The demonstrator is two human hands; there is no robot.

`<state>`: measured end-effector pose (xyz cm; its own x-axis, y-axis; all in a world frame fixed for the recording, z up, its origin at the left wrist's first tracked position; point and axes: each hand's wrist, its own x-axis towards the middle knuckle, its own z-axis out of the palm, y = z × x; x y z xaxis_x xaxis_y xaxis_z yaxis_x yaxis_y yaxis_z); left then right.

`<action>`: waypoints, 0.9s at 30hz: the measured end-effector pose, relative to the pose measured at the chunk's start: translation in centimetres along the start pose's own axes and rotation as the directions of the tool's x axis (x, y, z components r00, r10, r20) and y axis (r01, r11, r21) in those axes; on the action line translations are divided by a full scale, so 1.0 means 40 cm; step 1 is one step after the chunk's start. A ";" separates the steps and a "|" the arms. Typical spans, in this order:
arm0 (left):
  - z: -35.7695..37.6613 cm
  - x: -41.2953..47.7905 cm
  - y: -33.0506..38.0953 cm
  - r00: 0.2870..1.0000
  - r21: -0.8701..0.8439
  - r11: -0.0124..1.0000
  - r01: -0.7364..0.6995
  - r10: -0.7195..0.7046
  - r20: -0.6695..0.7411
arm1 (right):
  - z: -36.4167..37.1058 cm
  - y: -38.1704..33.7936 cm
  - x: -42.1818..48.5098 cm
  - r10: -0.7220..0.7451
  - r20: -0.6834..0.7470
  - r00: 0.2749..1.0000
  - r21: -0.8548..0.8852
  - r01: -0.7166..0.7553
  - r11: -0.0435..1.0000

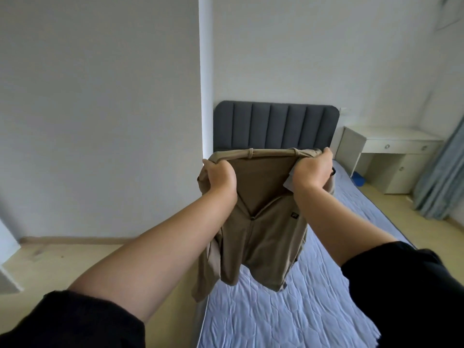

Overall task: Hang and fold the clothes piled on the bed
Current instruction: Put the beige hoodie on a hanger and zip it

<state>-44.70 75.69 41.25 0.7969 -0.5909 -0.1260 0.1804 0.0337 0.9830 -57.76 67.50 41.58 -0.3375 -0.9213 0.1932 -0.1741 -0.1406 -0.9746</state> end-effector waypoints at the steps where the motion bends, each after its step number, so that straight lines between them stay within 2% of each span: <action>1: 0.002 -0.009 0.003 1.000 -0.020 1.000 0.011 -0.011 0.025 | -0.007 0.002 0.003 -0.019 -0.035 0.999 -0.001 0.019 1.000; 5: 0.015 -0.024 -0.006 0.995 -0.056 0.998 0.041 -0.036 0.090 | -0.028 0.015 0.014 -0.071 -0.160 0.985 -0.049 0.064 0.997; 11: 0.077 0.016 -0.097 0.995 -0.026 0.999 0.039 -0.037 0.088 | -0.029 0.103 0.058 -0.058 -0.209 0.976 -0.158 0.025 0.987; 14: 0.135 0.072 -0.185 0.993 0.015 0.995 0.096 -0.097 0.074 | -0.011 0.195 0.113 -0.010 -0.152 0.988 -0.248 -0.029 0.968; 18: 0.238 0.191 -0.361 0.973 0.105 0.969 0.222 -0.227 0.038 | 0.042 0.363 0.216 0.121 -0.004 0.993 -0.409 -0.112 0.906; 20: 0.286 0.251 -0.464 0.935 0.113 0.932 0.344 -0.352 0.051 | 0.069 0.470 0.264 0.195 0.100 0.976 -0.485 -0.123 0.866; 23: 0.342 0.321 -0.629 0.817 0.040 0.817 0.575 -0.576 0.036 | 0.104 0.650 0.329 0.338 0.270 0.902 -0.567 -0.135 0.813; 27: 0.390 0.381 -0.807 0.709 0.103 0.701 0.706 -0.697 -0.112 | 0.147 0.847 0.401 0.492 0.350 0.797 -0.696 -0.131 0.706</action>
<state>-47.39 53.03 9.68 0.5034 -0.3519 -0.7891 0.6295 -0.4763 0.6140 -63.62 45.84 11.00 -0.0314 -0.9305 -0.3649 -0.7223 0.2735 -0.6352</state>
